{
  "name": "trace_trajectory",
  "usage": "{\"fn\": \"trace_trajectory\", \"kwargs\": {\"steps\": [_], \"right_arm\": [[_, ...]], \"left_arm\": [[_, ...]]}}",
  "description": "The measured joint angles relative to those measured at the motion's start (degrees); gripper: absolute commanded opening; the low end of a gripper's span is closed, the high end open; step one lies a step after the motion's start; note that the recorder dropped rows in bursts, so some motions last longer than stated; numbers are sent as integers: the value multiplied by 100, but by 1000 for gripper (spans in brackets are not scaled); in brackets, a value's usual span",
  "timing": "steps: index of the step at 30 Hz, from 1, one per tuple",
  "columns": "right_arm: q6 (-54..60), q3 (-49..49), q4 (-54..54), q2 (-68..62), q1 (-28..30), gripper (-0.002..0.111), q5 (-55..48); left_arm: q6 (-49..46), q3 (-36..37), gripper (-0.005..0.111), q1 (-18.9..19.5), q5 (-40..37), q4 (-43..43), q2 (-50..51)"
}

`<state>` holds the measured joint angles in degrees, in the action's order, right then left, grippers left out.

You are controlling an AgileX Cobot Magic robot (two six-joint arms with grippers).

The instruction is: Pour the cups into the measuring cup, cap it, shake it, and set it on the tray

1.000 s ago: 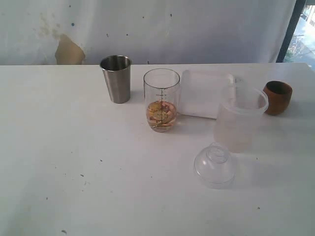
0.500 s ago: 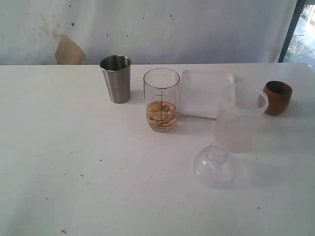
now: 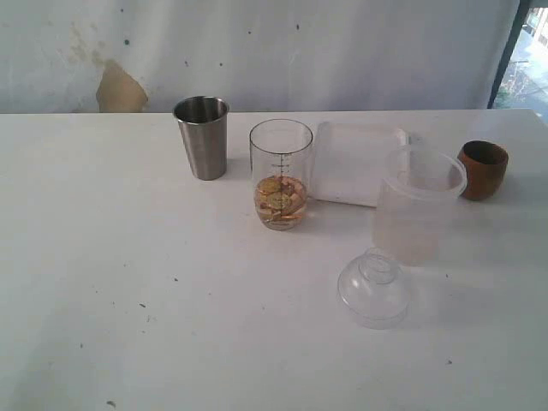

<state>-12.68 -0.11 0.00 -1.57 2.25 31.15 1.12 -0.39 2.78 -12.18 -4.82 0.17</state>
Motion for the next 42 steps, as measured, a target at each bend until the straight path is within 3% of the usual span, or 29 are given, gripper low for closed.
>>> {"fn": "trace_trajectory", "kwargs": {"steps": [3,5,8,13,16,22,27,30,33,37,42], "right_arm": [[-1526,0,-200,0,0,0,405],[-1761,0,-376,0,0,0,321],[-1653,-518,-890,-238,0,3,-966],[-1370,-2390,-1254,-1424,-24,48,-3573],[-915,-3227,-1254,-2114,-47,61,-4921],[341,-4628,-782,-3541,-47,61,-7691],[2205,-5111,1567,-4831,-47,63,-8980],[3680,-5127,3064,-5600,-56,65,-9134],[4334,-5150,3785,-6303,-70,65,-9157],[4648,-5335,3843,-7143,-275,65,-9157],[4725,-5565,3295,-7910,-990,65,-8969]], "left_arm": [[0,0,0,0,0,0,0],[0,0,0,0,0,0,0],[0,0,0,0,0,0,0],[0,0,0,0,0,0,0],[0,0,0,0,0,0,0],[0,0,0,0,0,0,0],[0,0,0,0,0,0,0],[0,0,0,0,0,0,0],[0,0,0,0,0,0,0],[0,0,0,0,0,0,0],[0,0,0,0,0,0,0]]}}
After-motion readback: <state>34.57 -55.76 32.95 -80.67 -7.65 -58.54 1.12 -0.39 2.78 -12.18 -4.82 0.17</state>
